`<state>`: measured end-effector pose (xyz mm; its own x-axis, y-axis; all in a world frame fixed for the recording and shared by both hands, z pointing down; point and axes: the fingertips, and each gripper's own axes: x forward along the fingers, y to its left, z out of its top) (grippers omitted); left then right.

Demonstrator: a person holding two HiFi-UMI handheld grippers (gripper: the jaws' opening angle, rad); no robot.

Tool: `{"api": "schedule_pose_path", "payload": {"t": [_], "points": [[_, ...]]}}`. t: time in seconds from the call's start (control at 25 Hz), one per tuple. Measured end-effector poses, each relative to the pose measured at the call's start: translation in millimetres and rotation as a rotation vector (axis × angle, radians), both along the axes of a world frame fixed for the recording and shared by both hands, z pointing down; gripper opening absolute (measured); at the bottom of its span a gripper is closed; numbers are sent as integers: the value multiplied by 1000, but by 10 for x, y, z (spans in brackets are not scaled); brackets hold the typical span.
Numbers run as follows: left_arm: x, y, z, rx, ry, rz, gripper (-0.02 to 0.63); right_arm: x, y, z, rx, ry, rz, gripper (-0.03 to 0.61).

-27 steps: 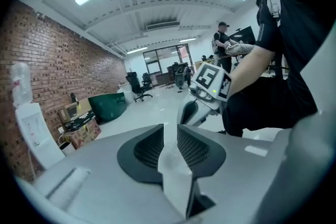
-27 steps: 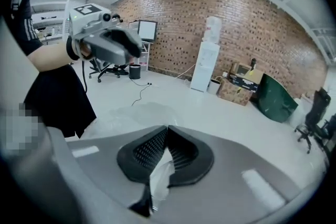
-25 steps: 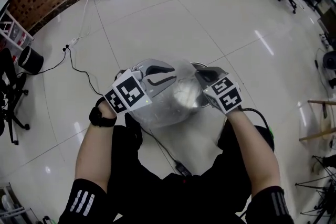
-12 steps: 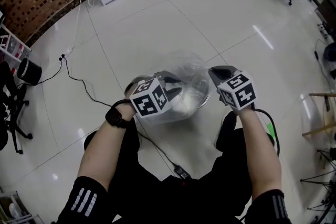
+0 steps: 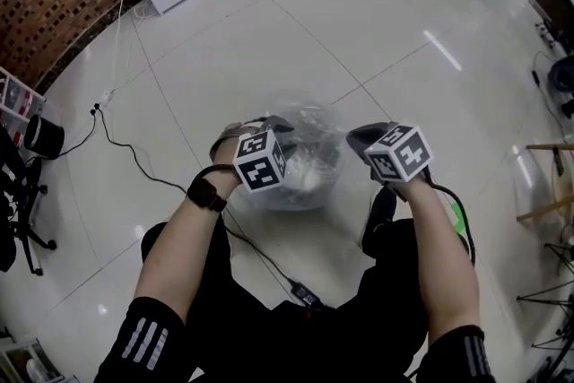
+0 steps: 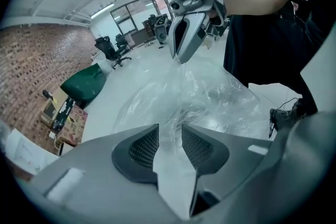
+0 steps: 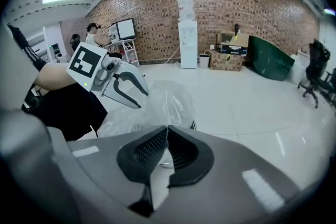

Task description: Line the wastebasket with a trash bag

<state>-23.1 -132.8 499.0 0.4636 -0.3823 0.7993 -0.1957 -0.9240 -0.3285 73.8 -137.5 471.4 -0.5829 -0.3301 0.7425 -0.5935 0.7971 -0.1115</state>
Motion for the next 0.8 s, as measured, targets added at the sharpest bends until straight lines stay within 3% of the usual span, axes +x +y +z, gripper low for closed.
{"api": "schedule_pose_path", "payload": {"t": [0.2,0.4,0.64,0.8], "points": [[41,-96,320,-57,-49,-20,154,83,15,243,-51,94,-36,8],[51,-214,562,-86,-73,-42,156,118,31,435,-133,117,-49,8],[174,-273,998,-190,-115,-2,160,76,-2,554,-158,170,-85,11],[280,-279,1308,-245,-150,33,166,107,-114,560,-132,182,-78,77]]}}
